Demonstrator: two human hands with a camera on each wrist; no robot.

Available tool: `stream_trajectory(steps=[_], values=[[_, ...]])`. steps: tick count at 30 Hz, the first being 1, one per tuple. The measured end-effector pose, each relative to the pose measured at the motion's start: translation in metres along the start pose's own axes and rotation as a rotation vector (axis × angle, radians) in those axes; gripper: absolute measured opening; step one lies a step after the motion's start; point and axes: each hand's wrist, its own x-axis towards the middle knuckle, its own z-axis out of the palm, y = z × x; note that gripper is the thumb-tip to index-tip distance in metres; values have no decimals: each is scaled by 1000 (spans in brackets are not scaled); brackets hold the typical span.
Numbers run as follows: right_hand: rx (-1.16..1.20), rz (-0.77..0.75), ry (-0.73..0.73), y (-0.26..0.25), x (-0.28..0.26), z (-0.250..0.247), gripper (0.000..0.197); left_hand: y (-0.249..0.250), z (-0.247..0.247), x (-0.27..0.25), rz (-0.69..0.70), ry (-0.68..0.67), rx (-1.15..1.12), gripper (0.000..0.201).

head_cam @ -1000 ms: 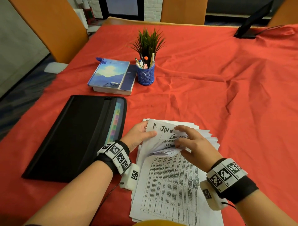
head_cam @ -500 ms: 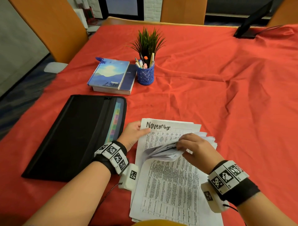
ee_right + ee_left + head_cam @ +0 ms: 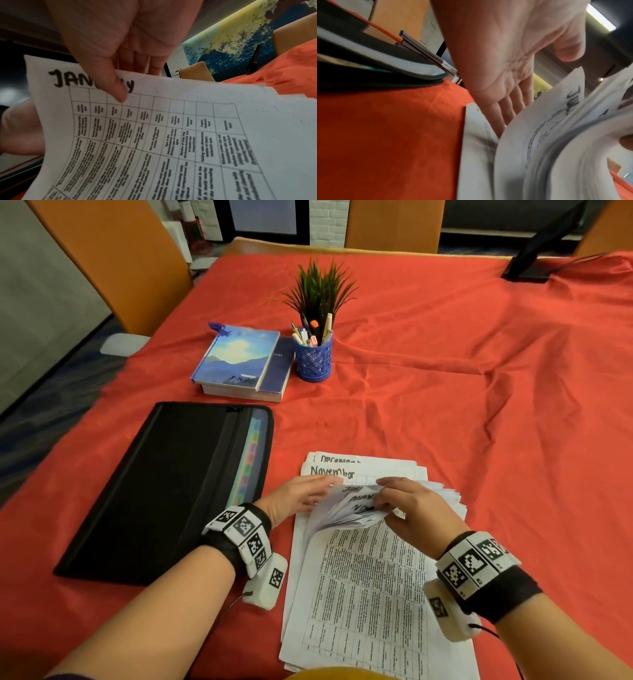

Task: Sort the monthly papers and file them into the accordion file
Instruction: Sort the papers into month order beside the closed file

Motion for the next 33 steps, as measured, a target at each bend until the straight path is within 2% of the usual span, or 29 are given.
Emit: stream_trajectory(steps=[2,3,6,9,11,13,16,19,22,23,25,26,27,30,31,33], values=[[21,17,-8,0,0,2,20,-8,-2,2,-49,-7,-60,79],[30,23,-12,1,-1,2,19,-9,-3,3,-50,7,-84,73],[53,40,-38,3,-4,3,25,-7,0,5,20,82,-14,28],[57,72,-35,5,-7,3,27,-5,5,9,93,193,99,27],[63,74,-16,6,-6,1,28,0,8,10,130,250,130,40],[57,55,2,5,-4,-2,29,3,11,9,152,251,140,40],[31,51,19,1,0,-8,27,8,14,9,169,251,86,5],[2,39,33,-1,-1,-9,21,5,10,13,160,345,49,19],[8,37,10,-2,-6,-6,18,0,4,17,172,404,66,9],[10,39,6,-2,-7,-5,17,-1,1,18,195,477,110,11],[16,43,1,-1,-8,-4,17,-1,-2,16,311,679,261,27],[19,45,0,0,-8,-4,17,1,-2,13,359,696,283,33],[20,48,0,0,-7,-4,17,5,-1,9,370,617,246,35],[2,42,9,2,-5,-4,22,9,4,2,185,126,-13,47],[-2,29,14,2,-5,-4,23,8,6,1,129,49,-15,48],[-3,1,31,2,-4,-2,25,3,12,3,94,54,27,35]])
